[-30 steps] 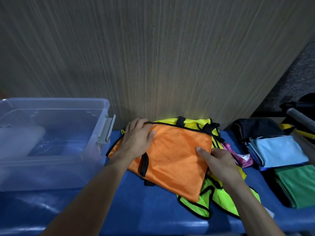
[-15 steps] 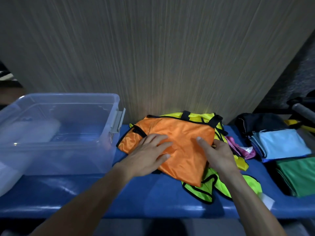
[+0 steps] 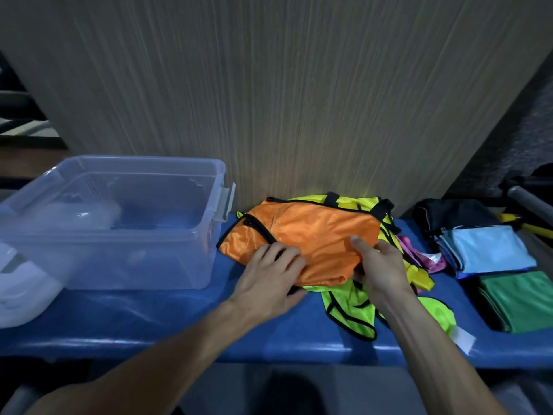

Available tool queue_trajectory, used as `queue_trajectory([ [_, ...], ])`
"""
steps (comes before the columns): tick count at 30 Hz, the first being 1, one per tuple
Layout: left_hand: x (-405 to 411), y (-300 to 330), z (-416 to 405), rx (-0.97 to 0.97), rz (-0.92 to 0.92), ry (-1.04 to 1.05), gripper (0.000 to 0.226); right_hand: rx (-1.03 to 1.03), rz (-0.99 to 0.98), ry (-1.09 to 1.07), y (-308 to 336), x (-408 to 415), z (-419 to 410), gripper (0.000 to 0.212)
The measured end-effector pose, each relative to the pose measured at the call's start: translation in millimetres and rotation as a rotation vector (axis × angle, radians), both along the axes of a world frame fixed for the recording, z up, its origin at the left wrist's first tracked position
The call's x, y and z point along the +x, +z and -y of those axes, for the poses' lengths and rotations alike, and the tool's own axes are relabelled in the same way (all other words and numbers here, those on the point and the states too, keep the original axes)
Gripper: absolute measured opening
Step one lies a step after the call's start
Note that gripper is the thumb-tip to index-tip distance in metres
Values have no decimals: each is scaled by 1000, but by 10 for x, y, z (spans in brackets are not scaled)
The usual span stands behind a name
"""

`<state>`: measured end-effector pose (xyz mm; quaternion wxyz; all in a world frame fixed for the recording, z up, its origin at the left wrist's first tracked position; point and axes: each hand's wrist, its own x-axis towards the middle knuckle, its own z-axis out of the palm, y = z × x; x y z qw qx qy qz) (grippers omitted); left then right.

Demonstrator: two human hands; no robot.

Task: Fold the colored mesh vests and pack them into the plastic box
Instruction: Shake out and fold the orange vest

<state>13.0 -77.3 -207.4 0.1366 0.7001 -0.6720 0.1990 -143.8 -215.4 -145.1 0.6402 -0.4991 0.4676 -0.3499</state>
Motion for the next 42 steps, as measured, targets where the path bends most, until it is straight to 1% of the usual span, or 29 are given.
queue_trajectory([
  [2,-74,4,31,-21,25,46,43,61,47,-6,29,-3,-12,21],
  [5,-108,56,48,-60,92,42,31,105,58,7,49,-51,-9,17],
  [7,-128,114,20,-89,81,14,31,127,55,32,69,-131,-11,17],
  [9,-215,179,-27,-99,74,-26,31,147,49,66,73,-269,0,26],
  [11,-382,244,-85,-58,63,-72,29,147,22,103,66,-437,23,34],
  [14,-692,281,-143,54,81,-123,27,126,-47,169,40,-665,41,32],
  [15,-787,290,-155,94,83,-125,31,118,-58,188,27,-732,43,30],
  [16,-866,301,-161,145,58,-120,42,105,-67,204,11,-789,47,29],
  [18,-932,323,-133,224,-81,-115,66,75,-86,230,-2,-870,48,31],
  [19,-920,332,-96,236,-149,-104,70,57,-84,240,-4,-897,47,33],
  [21,-846,299,-6,204,-201,-38,67,47,-47,259,3,-929,38,33],
  [24,-689,114,113,297,-224,55,70,47,-14,301,22,-953,23,40],
  [28,-635,-34,160,236,-163,52,74,25,8,351,51,-990,57,42],
  [30,-614,-107,165,237,-181,31,77,14,19,367,74,-976,54,35],
  [34,-583,-105,147,295,-213,-11,84,-34,1,397,127,-914,-2,30],
  [37,-521,-30,131,372,-232,-47,88,-90,3,419,173,-856,-65,32],
  [39,-447,16,71,388,-233,-79,86,-143,3,437,193,-795,-134,33],
  [40,-413,46,35,360,-238,-93,81,-171,7,451,213,-759,-170,33],
  [42,-334,109,-44,256,-254,-133,62,-218,10,473,260,-668,-233,31],
])
